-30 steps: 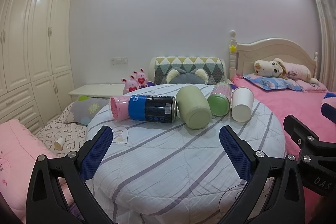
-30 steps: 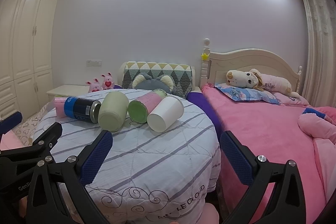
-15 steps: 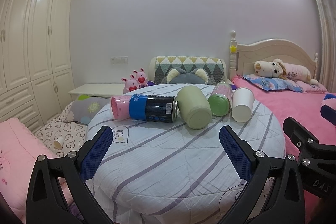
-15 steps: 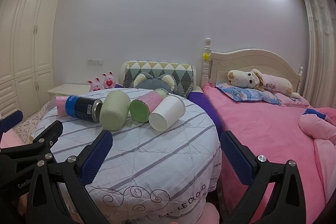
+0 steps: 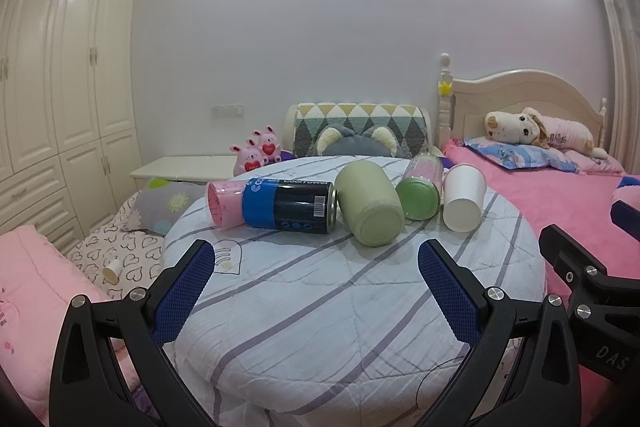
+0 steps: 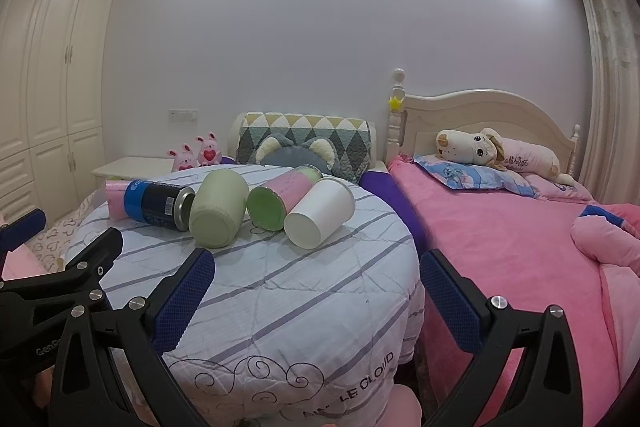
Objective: Flip cup upright
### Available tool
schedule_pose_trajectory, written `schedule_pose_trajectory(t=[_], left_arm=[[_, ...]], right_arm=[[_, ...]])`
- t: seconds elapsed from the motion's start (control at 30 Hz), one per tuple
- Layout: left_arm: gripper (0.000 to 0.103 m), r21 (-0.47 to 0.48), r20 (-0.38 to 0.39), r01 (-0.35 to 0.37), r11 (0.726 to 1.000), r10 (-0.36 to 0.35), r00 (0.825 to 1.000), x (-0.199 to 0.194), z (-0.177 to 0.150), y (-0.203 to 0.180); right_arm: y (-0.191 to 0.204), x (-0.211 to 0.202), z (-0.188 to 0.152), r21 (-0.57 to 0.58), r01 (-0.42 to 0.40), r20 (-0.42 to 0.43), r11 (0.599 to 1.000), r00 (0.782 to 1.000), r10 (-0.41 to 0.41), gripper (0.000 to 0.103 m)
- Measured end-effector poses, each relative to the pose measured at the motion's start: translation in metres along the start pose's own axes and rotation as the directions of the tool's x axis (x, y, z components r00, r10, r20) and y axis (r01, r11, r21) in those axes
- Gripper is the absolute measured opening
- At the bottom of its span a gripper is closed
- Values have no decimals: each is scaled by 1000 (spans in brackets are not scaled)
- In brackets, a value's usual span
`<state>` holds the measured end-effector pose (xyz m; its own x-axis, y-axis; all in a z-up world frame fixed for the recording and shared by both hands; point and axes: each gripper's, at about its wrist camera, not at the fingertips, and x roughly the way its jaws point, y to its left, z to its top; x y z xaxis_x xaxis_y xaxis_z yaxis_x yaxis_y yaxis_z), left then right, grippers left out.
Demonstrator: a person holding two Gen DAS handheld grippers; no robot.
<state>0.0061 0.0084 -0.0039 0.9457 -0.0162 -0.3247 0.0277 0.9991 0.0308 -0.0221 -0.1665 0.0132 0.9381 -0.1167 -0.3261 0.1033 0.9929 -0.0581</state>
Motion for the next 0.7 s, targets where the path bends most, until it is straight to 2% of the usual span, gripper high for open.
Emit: schedule_pose_trajectory(t=[0.27,0.6,0.7], left_arm=[[103,-14,-21,-6,1000,5,1000,13,7,5],[103,-65,-107,-35,997,28,994,40,8,30],[103,-86,-138,-60,994,47,989,46,11,43]], right_arm=[[3,17,6,-19,11,-41,1000,999,-12,103],[23,45,18,-37,-108,-68,993,992,106,103],[32,57,24,-44,-187,-83,981,980,183,103]])
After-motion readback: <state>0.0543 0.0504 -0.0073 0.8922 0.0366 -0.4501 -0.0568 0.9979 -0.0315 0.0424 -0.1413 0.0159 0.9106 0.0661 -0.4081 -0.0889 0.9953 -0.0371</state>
